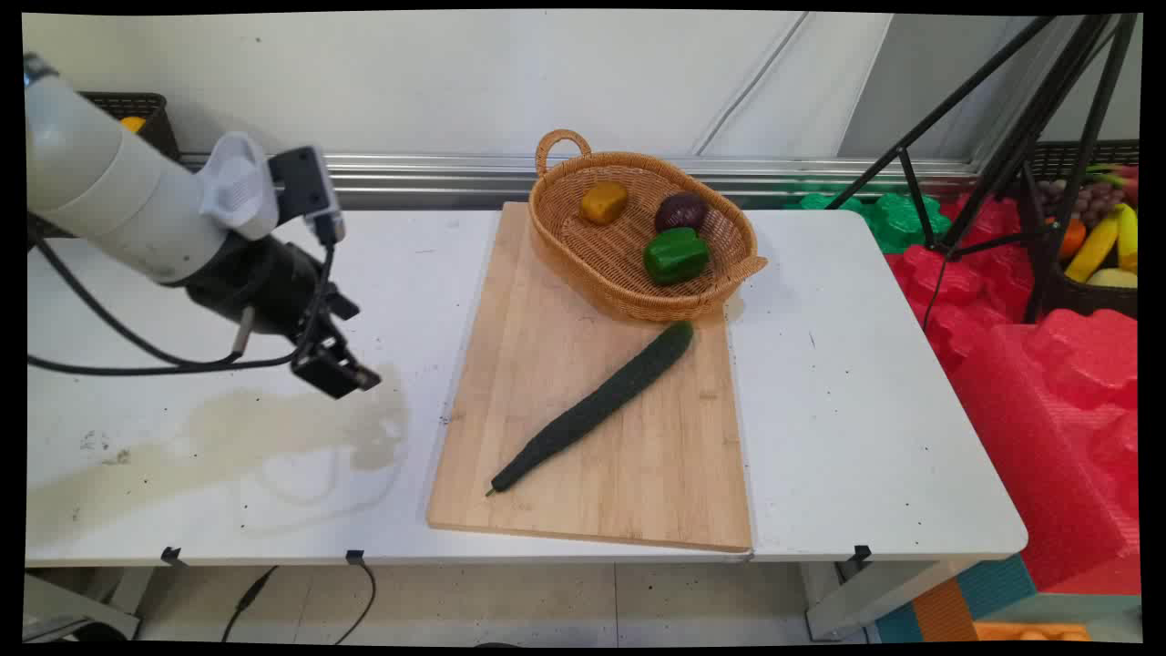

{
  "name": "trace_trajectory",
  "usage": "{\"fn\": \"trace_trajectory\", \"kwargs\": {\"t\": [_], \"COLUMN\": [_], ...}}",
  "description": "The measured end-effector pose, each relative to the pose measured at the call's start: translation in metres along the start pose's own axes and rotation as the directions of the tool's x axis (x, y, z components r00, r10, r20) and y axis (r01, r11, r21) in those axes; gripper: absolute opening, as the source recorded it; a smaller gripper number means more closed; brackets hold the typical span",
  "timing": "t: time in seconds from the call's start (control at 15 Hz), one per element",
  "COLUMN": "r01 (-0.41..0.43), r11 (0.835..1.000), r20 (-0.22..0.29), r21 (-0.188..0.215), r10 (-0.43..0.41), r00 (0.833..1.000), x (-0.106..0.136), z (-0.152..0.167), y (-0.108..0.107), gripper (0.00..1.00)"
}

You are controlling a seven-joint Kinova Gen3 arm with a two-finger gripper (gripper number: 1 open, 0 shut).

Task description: Pick up the cucumber from the cutting board

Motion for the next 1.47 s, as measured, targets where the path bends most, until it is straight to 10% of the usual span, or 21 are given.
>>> {"fn": "trace_trajectory", "kwargs": {"t": [0.67,1.47], "r01": [0.026,0.046], "r11": [0.999,0.998], "r20": [-0.093,-0.057], "r21": [-0.019,-0.038], "r10": [-0.027,-0.048], "r00": [0.995,0.997], "x": [0.095,0.166], "z": [0.015,0.138], "y": [0.036,0.062], "gripper": [1.00,1.00]}}
